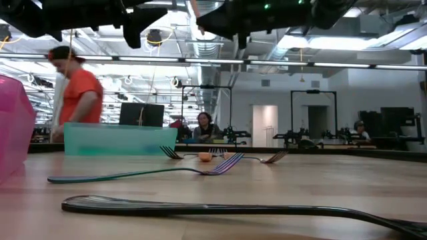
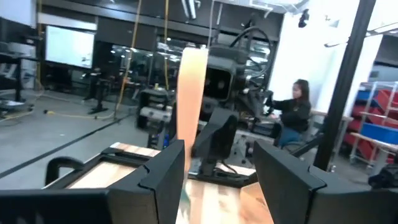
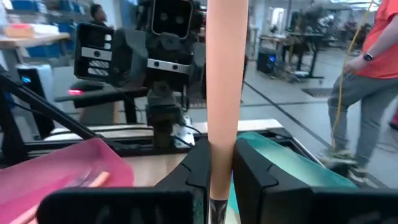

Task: Sort silverware by color (type)
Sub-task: Put the orange fork into the red bin

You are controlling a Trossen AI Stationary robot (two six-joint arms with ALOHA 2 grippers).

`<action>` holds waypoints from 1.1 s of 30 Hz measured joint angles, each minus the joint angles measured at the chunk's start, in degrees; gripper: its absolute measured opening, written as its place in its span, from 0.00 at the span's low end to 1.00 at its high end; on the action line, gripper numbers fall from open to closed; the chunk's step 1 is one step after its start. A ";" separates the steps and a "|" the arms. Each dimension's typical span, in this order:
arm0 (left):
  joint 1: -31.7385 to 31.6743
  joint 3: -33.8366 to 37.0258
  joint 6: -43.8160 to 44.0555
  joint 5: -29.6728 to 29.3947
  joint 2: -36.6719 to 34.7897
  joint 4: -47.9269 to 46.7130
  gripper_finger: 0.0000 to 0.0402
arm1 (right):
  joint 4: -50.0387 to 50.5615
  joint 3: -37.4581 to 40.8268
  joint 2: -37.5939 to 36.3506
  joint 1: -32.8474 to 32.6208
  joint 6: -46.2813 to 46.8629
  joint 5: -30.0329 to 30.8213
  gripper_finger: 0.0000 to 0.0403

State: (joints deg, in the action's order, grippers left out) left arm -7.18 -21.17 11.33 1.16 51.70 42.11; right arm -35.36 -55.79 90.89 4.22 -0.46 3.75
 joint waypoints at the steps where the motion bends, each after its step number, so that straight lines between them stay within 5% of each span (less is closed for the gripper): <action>1: 0.00 0.00 0.02 0.06 0.00 -0.30 0.44 | -2.06 -0.07 1.13 0.05 0.23 -1.00 0.16; 11: 0.15 0.06 -0.02 1.57 2.40 -0.98 0.44 | -4.74 -9.66 12.10 -0.10 1.50 -8.56 0.16; 28: 0.24 0.09 -1.81 0.47 3.80 -0.59 0.44 | -1.47 -12.53 13.51 -0.19 1.50 -9.93 0.16; 33: 0.24 0.09 -2.77 0.54 3.80 -0.56 0.35 | -0.88 -12.52 13.51 -0.61 1.50 -9.93 0.16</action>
State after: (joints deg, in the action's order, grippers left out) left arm -6.94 -21.08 8.56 1.69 55.51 41.55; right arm -36.24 -68.31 104.40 3.62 1.04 -6.18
